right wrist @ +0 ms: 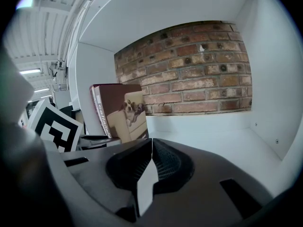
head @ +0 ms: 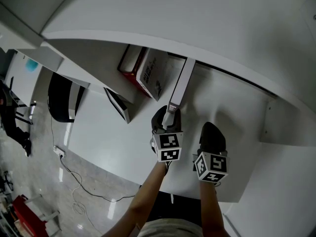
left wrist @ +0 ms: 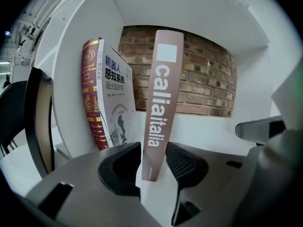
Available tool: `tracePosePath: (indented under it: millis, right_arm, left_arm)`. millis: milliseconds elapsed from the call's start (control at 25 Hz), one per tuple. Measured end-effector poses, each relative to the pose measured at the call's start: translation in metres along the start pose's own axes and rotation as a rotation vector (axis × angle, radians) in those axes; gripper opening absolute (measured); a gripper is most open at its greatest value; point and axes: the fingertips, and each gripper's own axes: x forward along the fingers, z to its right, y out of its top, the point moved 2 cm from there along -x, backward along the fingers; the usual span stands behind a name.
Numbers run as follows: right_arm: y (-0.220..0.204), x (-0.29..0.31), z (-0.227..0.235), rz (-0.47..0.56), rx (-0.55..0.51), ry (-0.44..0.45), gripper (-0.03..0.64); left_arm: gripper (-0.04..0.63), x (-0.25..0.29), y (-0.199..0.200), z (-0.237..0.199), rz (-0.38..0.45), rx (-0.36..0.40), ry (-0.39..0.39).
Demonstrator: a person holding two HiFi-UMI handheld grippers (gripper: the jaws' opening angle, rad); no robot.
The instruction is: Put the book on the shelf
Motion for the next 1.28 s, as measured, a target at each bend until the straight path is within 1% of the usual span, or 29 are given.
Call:
tracePosePath:
  millis: [40, 320, 640, 920, 1280]
  right_arm:
    - [0.0, 0.0, 0.0, 0.0, 0.0, -0.001, 0.017]
    - [0.0, 0.0, 0.003, -0.004, 0.002, -0.007, 0.017]
    - [-0.001, 0.002, 0.011, -0.007, 0.014, -0.021, 0.017]
    - [0.0, 0.003, 0.016, -0.007, 0.015, -0.028, 0.017]
    - [-0.001, 0.005, 0.016, -0.012, 0.012, -0.026, 0.017]
  left_arm:
    - [0.159, 0.0, -0.001, 0.0, -0.002, 0.006, 0.005]
    - [0.15, 0.007, -0.001, 0.003, -0.013, 0.036, 0.032]
    - [0.15, 0.023, 0.009, 0.003, -0.007, 0.014, 0.06]
    - [0.152, 0.034, 0.016, 0.002, 0.003, 0.008, 0.06]
    - [0.153, 0.037, 0.017, 0.001, 0.001, -0.021, 0.033]
